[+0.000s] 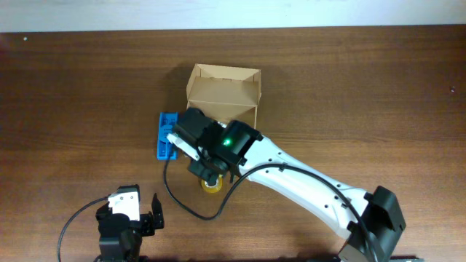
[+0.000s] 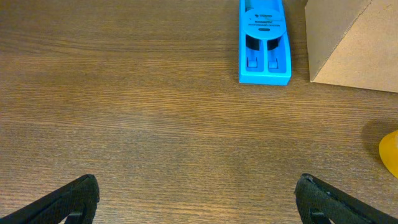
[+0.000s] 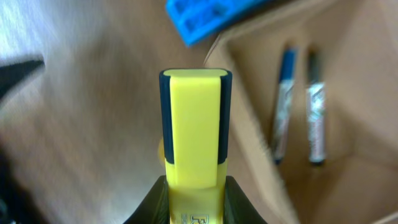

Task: Pack container
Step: 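Carry the yellow highlighter into the box and release it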

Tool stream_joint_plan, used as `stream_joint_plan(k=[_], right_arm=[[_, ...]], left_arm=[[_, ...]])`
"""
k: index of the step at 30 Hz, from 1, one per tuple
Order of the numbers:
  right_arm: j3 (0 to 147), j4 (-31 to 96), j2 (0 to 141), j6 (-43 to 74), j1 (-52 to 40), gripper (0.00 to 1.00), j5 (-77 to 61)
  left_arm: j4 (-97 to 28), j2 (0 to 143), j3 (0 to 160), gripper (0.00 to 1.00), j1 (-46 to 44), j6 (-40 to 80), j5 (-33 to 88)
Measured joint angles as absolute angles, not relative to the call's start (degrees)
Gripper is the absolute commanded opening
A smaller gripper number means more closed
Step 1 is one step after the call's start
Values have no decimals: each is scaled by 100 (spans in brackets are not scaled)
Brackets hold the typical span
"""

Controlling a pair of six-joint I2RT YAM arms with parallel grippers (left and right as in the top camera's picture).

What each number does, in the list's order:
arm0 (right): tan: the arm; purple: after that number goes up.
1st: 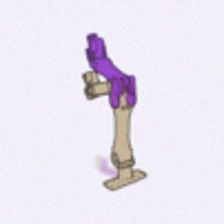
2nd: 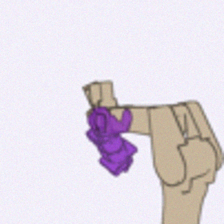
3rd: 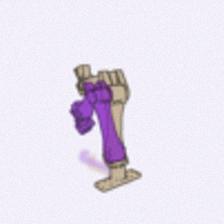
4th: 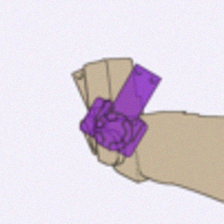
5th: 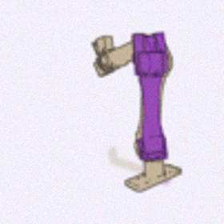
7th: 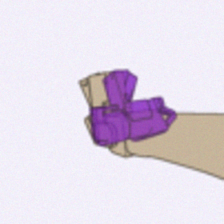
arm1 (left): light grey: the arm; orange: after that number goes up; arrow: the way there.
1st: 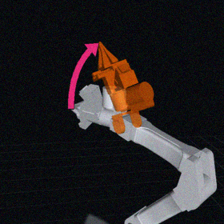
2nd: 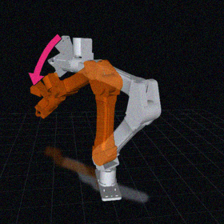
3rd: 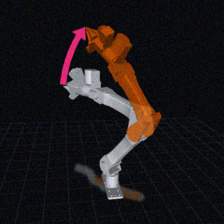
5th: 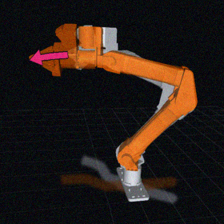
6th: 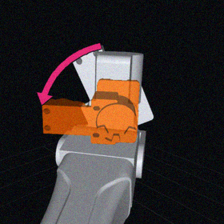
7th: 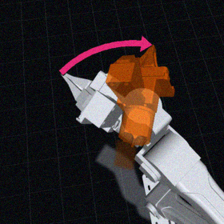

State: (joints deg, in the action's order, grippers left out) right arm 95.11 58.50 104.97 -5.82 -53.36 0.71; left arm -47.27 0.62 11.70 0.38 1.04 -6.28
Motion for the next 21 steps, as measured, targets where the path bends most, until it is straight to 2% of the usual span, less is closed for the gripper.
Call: stream_joint_plan(k=[8,21], right_arm=[[9660,5360,10501,-969,-5205,21,373],[9664,4755,10916,-1581,-4056,24,510]], left_arm=[[-4727,62,1170,100,38,104,-628],[-4727,62,1170,99,38,104,-628]])
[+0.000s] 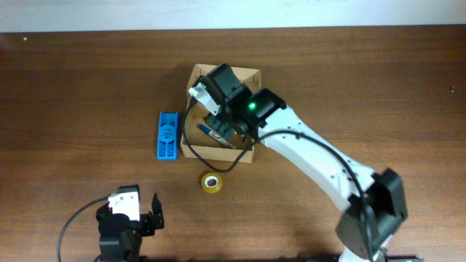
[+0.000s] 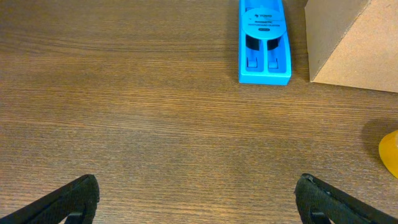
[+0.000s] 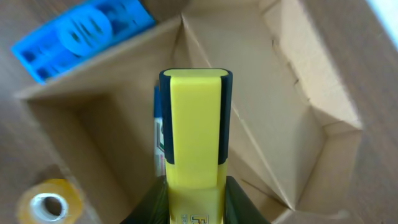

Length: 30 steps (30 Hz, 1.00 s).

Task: Pack container
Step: 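Carry the yellow highlighter into the box and release it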

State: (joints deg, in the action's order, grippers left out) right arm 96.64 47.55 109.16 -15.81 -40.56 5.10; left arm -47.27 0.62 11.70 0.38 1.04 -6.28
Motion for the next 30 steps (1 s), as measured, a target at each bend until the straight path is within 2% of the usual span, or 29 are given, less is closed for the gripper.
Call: stream_joint_plan(k=[8,10,13,26,30], right_arm=[[9664,4797,11935,-1743,-4053,24,489],[9664,4794,12046,-1758,-4053,29,489],[9664,4783,12095,-1782,-4053,42,486],[9771,4834,12079,-1815,-4053,44,491],[9977,5019,11863,-1820,-4053,53,491]], left_arm=[[-4727,62,1170,100,38,104,-628],[-4727,62,1170,100,38,104,-628],[-4727,62,1170,99,38,104,-628],[-4727,62,1170,100,38,104,-628],[-4727,62,1170,100,38,104,-626]])
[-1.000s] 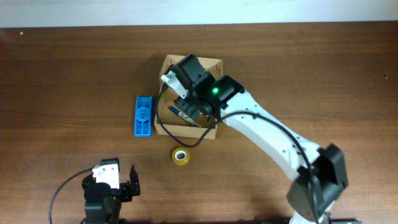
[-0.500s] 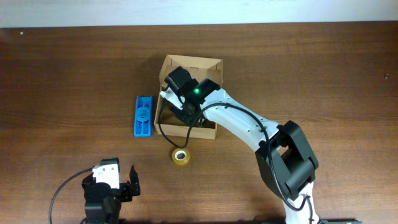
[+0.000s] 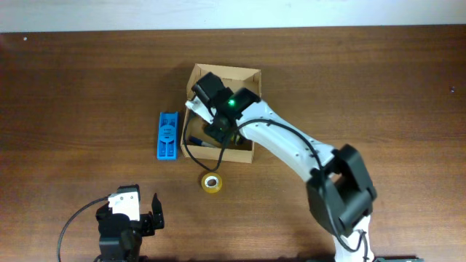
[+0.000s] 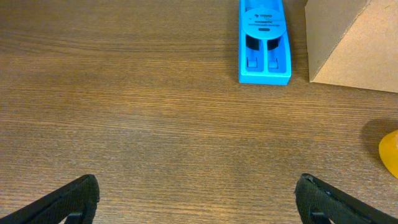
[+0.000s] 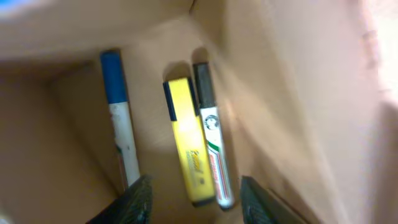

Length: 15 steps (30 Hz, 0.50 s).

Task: Pack container
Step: 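Carry the yellow highlighter into the box and release it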

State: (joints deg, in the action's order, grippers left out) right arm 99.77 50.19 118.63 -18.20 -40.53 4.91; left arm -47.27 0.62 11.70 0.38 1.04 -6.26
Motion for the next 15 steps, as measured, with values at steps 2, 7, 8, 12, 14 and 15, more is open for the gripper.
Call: stream_joint_plan(k=[2,7,8,12,14,15], right_arm=[[10042,5153,11577,-1815,-4053,61,491],[10116,5625,10945,-1610,-4053,90,467],[10116,5732,10840,-1553,-4053,91,445],[10114,6020,10420,-1413,-4053,99,296],[10101,6045,10208,-1389,-4053,99,266],[10062,6045,10055,-1376,-4053,99,248]], left_arm=[[-4727,62,1170,99,38,104,-628],[-4727,62,1170,99,38,104,-628],[-4727,62,1170,100,38,104,-628],[-4727,62,1170,100,38,104,-628],[-4727,62,1170,100,38,104,-628],[-4727,62,1170,100,38,104,-628]])
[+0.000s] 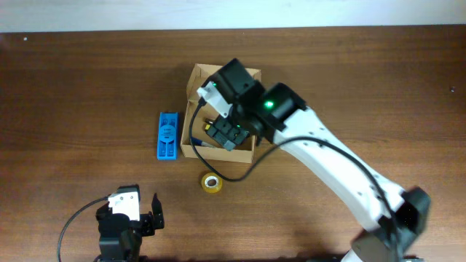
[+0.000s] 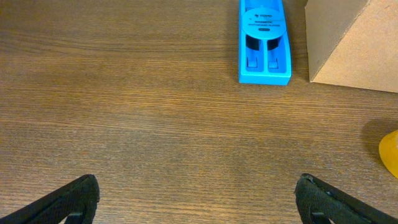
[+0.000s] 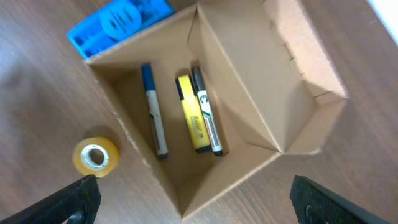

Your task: Pack container

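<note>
The open cardboard box (image 3: 249, 81) holds a blue marker (image 3: 153, 112), a yellow highlighter (image 3: 190, 114) and a black marker (image 3: 205, 112), lying side by side on its floor. My right gripper (image 3: 193, 202) hangs open and empty above the box's near side, and in the overhead view the right gripper (image 1: 226, 131) covers part of the box (image 1: 218, 70). A yellow tape roll (image 3: 95, 157) lies on the table just outside the box. My left gripper (image 2: 198, 199) stands open and empty low over bare table.
A blue plastic stapler-like piece (image 1: 168, 135) lies left of the box, also seen as the blue piece (image 2: 265, 40). The tape roll (image 1: 212, 182) sits below the box. The left arm (image 1: 127, 222) rests near the table's front edge.
My right gripper was down inside the box, open just over the highlighter. It is now well above the box, jaws wide apart. The highlighter stays between the two markers.
My right gripper was shut on the yellow highlighter beside the box, above the tape roll. Then it held it over the box's opening. Then the highlighter lay on the box floor with the gripper open. Now the gripper is up clear. The left arm has not moved.
</note>
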Tool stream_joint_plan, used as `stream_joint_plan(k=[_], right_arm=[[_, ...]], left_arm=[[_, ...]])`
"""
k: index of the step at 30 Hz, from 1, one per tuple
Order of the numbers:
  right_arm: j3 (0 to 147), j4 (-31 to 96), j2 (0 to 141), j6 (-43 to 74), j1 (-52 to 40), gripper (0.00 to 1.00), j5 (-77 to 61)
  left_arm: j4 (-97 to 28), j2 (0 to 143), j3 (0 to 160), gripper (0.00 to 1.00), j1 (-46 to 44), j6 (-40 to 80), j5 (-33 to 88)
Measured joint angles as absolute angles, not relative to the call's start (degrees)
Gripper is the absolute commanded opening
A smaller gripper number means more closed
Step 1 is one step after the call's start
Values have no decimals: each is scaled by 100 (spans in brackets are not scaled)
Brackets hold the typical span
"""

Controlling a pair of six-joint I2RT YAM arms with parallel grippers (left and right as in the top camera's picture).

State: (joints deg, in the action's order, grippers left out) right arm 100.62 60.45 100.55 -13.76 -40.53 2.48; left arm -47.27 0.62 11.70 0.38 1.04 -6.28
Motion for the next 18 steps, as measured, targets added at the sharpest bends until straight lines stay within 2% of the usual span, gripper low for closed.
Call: stream_joint_plan(k=[7,18], right_arm=[[9258,5760,8510,-1181,-4053,99,255],[6311,4982,5516,-381,-3806,99,392]], left_arm=[[-4727,62,1170,100,38,104,-628],[-4724,62,1170,100,38,104,-628]])
